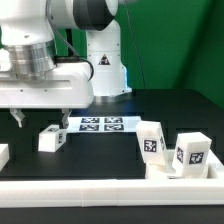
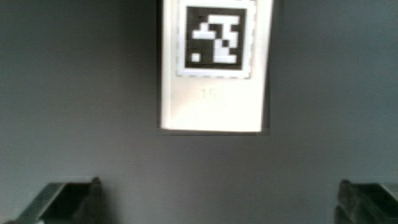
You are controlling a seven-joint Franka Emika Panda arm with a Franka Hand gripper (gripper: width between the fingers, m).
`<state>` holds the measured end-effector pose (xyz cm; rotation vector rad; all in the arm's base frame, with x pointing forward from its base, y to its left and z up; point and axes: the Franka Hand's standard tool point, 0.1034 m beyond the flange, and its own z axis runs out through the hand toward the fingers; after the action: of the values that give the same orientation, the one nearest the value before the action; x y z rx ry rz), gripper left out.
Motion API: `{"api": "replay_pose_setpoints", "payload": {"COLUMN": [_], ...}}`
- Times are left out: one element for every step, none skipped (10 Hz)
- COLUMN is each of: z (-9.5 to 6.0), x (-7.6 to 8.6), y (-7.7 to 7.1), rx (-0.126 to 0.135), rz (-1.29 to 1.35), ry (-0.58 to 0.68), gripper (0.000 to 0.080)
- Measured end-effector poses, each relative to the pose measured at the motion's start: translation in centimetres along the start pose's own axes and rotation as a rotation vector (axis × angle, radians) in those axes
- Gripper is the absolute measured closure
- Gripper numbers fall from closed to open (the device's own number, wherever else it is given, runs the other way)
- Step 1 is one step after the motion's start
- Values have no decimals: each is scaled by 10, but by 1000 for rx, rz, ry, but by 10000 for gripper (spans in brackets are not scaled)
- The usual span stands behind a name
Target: Assemble stool
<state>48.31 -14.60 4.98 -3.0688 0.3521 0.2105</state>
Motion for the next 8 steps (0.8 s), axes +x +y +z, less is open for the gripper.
{"api": "replay_pose_setpoints", "payload": {"z": [2, 6, 9, 10, 10, 12, 14, 16], "x": [-7, -10, -6, -8, -13, -12, -12, -18], "y": [-3, -3, -5, -8, -11, -13, -14, -14], "rx": [17, 35, 45, 55, 70, 78, 81, 80], "rz": [-1, -1, -39, -42, -45, -49, -48, -25], "ry": [-76, -171, -218, -273, -359, -420, -461, -561], "gripper": [151, 151, 151, 151, 151, 151, 151, 151]}}
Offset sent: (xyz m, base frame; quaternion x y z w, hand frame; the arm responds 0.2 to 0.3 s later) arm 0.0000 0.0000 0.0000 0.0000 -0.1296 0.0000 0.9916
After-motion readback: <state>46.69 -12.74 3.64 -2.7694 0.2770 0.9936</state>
